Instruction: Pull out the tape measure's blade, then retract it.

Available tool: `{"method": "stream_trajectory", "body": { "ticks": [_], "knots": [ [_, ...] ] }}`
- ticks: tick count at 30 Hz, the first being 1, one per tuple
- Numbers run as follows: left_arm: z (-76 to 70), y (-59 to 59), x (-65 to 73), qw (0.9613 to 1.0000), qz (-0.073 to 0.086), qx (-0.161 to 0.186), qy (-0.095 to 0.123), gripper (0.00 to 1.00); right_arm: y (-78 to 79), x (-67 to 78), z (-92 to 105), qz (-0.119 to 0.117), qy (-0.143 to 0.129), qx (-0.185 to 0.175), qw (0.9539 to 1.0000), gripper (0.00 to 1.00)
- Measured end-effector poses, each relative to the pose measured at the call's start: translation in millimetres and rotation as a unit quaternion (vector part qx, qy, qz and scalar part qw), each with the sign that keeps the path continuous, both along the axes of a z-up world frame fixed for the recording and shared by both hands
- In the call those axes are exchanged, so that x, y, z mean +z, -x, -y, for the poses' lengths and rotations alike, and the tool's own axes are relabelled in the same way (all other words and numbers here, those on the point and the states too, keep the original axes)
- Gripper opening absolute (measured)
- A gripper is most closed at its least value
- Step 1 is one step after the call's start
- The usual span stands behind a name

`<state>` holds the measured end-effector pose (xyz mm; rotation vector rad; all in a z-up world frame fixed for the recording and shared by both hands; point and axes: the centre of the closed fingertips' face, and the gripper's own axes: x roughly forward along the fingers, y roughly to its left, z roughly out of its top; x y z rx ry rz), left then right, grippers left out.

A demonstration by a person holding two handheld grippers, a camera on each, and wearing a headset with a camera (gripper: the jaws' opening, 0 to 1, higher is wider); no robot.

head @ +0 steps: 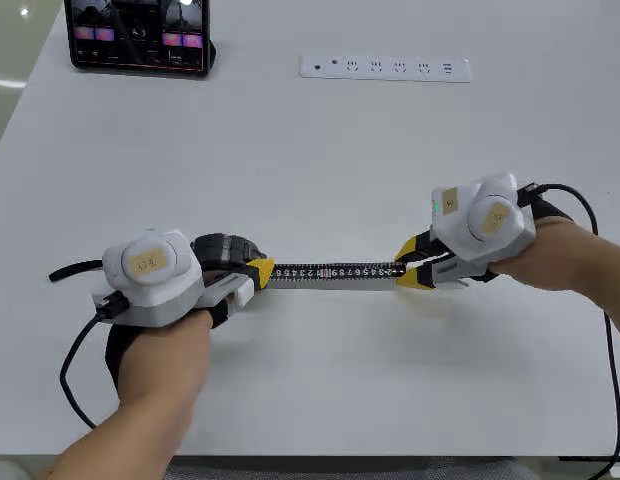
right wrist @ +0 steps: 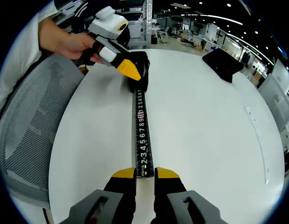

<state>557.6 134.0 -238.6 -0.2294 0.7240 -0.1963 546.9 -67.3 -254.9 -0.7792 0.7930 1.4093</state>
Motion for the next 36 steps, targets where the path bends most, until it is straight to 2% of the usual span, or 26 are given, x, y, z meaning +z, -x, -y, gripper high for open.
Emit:
{"method": "stream_trajectory", "body": {
  "ticks": [10, 36],
  "knots": [
    [-1.8, -2.0, -0.4, 1.0000, 0.000, 0.003, 0.009, 0.59, -1.8, -0.6, -10.4, -0.004, -0.010, 0.000, 0.9999, 0.10],
    [-2.8, -2.1, 1.8, 0.9998, 0.001, 0.003, 0.019, 0.59, 0.8, 2.9, -58.8, -0.017, -0.047, 0.004, 0.9987, 0.10]
  ]
}}
